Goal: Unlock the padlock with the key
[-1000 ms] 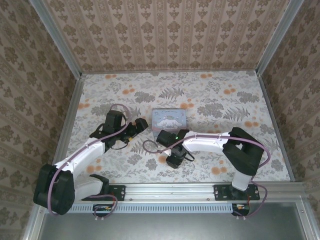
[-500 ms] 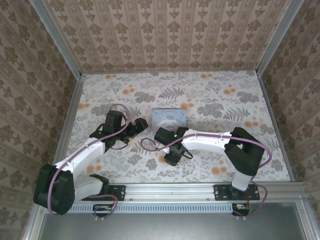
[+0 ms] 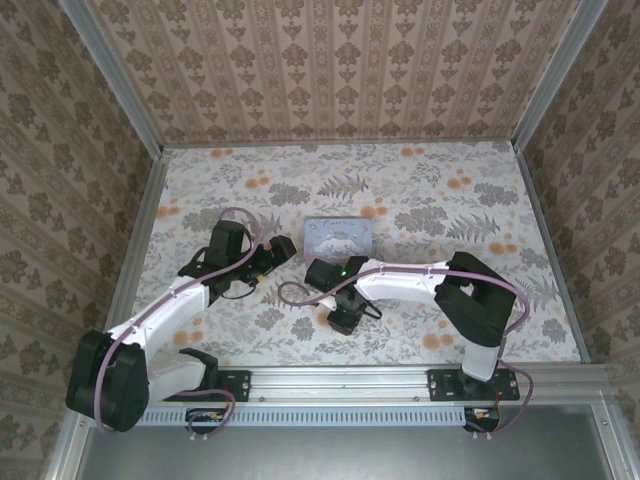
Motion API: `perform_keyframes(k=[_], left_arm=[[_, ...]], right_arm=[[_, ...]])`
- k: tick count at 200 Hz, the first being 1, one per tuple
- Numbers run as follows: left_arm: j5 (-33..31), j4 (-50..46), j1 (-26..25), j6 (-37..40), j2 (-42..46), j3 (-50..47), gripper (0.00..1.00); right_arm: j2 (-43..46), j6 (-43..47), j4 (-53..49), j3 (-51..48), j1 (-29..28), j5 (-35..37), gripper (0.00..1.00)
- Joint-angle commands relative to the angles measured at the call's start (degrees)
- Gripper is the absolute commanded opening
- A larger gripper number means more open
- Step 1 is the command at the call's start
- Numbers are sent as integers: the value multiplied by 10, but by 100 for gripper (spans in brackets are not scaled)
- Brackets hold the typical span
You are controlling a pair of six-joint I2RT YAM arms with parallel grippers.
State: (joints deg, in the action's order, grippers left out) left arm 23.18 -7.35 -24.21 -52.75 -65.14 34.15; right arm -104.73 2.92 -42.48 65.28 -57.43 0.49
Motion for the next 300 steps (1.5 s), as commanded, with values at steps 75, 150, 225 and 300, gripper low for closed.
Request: perform_keyframes(k=[75,150,225,300], left_arm=[[-1,-18,7,0,20,3,100],[-1,-20,7,-2,22,6,100],[-5,-26,7,-2,33,5,100],[-19,-33,7,1,41,3,100]], right_arm=[[-15,2,-30,-17,-8,-5,43],[14,-2,-27,-41,-4,7,51],[13,-1,-35,-50,3,27,45],[1,-28,-15,-49,3,15,0]])
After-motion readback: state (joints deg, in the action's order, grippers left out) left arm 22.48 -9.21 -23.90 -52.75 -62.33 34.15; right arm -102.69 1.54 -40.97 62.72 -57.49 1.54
